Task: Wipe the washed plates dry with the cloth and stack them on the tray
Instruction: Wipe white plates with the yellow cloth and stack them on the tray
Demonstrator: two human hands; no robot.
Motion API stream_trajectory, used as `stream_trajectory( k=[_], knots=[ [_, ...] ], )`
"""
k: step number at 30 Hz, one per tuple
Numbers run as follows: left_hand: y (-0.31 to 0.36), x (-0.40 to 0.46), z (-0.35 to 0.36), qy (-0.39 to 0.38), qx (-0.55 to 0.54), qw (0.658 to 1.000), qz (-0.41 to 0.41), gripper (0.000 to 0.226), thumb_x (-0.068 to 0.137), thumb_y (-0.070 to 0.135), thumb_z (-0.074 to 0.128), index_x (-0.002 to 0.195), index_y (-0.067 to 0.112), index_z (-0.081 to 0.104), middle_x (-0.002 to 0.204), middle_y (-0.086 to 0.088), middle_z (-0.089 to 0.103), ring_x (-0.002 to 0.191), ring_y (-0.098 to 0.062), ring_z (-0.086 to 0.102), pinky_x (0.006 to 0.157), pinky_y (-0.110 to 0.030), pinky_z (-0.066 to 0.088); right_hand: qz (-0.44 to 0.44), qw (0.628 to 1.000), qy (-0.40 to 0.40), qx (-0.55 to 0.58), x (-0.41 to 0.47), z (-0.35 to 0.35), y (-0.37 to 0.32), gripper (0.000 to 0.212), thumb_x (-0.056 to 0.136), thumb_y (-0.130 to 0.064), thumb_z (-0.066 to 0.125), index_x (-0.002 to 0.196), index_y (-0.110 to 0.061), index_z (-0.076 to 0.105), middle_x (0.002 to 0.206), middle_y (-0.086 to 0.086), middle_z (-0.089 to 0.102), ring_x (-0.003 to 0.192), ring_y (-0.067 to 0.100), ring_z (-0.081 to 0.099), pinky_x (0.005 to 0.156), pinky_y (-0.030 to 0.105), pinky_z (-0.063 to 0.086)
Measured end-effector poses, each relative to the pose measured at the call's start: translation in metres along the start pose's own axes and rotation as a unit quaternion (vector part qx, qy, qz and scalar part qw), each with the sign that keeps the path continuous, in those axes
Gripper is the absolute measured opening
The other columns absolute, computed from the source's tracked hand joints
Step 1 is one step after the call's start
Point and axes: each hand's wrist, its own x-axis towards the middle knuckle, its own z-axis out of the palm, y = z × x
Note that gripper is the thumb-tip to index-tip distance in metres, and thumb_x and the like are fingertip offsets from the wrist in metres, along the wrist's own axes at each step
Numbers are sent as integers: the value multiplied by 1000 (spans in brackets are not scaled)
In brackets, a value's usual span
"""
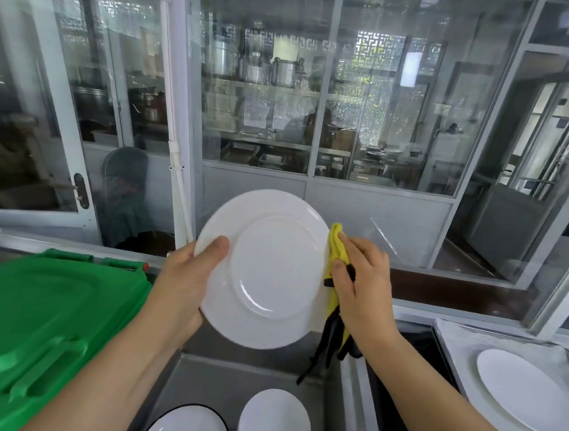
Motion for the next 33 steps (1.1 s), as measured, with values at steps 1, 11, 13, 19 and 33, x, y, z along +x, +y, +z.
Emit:
stream_trajectory(
  k=[1,11,13,19,33],
  knots=[
    [-1,1,1,7,-3,1000,-3,14,86,22,63,93,13,70,86,-4,76,75,-19,72,59,-29,57,-21,1000,11,-21,-1,0,-3,39,95,-15,53,134,-11,53,120,-5,50,110,14,38,99,33,38],
    [-3,1,22,-4,2,1000,15,20,89,21,61,75,15,74,79,-8,75,68,-19,71,53,-28,55,-294,952,-47,-76,-27,20,-47,39,87,-22,57,122,-5,64,125,5,58,102,23,46,87,40,49],
    [0,2,18,7,-4,1000,15,15,89,23,61,83,12,71,81,-7,75,71,-20,72,55,-28,56,-325,940,-68,-80,-32,14,-37,35,86,-18,56,116,-7,68,125,2,58,101,22,47,84,39,50],
    [4,1,9,-8,29,1000,10,15,90,24,61,92,11,69,85,-3,76,74,-18,72,59,-28,57,-255,960,-38,-112,-11,-12,-10,41,76,-7,71,117,-2,66,116,16,64,100,24,42,80,48,52],
    [-4,-8,12,-16,18,1000,7,15,86,22,62,91,10,70,86,-4,76,75,-18,72,57,-25,55,-319,940,-56,-108,-26,-5,-18,35,87,-17,55,117,-7,68,126,2,52,102,23,44,84,43,50]
  ],
)
